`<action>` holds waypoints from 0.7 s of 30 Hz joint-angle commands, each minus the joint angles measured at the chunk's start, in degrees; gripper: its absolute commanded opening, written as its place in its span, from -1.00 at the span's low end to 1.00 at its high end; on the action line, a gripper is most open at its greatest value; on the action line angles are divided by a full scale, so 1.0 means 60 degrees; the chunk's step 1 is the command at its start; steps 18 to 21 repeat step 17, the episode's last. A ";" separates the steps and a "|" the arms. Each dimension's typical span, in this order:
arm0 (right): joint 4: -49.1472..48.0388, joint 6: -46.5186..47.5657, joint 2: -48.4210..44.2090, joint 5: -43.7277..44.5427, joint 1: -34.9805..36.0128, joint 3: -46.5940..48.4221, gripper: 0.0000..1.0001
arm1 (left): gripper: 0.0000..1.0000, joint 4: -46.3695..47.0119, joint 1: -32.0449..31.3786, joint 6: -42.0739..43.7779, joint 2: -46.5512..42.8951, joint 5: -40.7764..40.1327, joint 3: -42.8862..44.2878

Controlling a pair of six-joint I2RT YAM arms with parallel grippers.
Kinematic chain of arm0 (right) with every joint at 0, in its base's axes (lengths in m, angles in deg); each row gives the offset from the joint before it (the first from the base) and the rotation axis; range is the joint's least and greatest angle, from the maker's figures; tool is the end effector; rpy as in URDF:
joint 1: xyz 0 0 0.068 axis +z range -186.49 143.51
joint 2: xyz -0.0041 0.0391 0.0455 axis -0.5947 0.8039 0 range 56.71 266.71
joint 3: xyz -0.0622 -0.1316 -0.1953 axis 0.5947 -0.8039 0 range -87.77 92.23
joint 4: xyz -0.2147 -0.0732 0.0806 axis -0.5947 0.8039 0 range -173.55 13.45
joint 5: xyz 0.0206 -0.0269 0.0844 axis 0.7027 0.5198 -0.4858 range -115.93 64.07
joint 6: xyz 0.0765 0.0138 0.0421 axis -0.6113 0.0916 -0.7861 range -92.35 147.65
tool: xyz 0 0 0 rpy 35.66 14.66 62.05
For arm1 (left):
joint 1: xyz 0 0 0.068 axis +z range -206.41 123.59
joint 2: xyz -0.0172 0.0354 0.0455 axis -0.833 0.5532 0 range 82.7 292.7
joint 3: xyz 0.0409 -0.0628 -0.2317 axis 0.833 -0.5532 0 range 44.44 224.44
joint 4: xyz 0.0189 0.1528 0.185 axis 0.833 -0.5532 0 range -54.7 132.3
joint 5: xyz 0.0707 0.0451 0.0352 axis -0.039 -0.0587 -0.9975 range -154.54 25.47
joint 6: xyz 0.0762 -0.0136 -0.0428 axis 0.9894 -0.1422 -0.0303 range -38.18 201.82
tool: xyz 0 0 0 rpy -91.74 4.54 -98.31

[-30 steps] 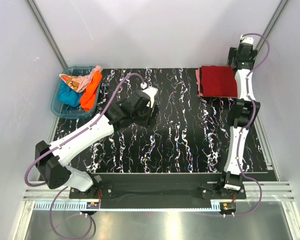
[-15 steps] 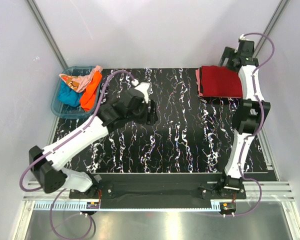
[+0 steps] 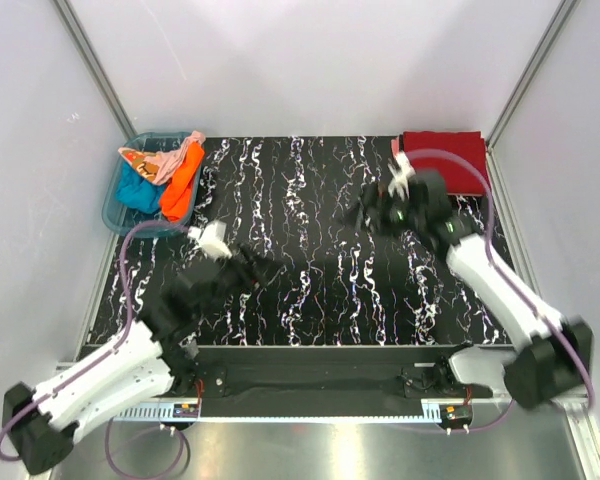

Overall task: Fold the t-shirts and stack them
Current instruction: Neatly place the folded tshirt to the corner

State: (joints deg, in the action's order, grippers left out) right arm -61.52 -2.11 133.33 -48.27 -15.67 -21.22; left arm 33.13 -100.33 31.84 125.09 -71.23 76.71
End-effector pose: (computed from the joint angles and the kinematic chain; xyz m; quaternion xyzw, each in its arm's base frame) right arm 0.2885 0.1417 0.2830 -0.0267 0.8632 0.3561 0.3569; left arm 0.1653 -0.1466 0.2406 -0.0767 0.8112 -0.3896 0.4292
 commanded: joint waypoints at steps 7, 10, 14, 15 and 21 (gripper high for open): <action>0.1378 -0.2842 -0.6856 0.1657 -0.0101 -0.5770 1.00 | 0.53 0.0507 -0.0019 -0.2361 -0.5487 -0.0861 -0.3851; 0.2389 -0.3563 -0.8502 0.1703 -0.0101 -0.6957 1.00 | 0.53 -0.0549 -0.0019 -0.2830 -0.6972 -0.0642 -0.4613; 0.3505 -0.4794 -1.1647 0.1732 -0.0086 -0.8057 0.99 | 0.54 -0.1592 -0.0033 -0.2880 -0.8125 0.0247 -0.4896; 0.3783 -0.4883 -1.2034 0.1689 -0.0101 -0.8290 1.00 | 0.53 -0.1142 -0.0019 -0.2703 -0.7989 0.0571 -0.4924; 0.4210 -0.4754 -1.2621 0.0962 -0.0101 -0.8409 0.99 | 0.53 -0.0395 -0.0033 -0.2787 -0.7944 0.1056 -0.5346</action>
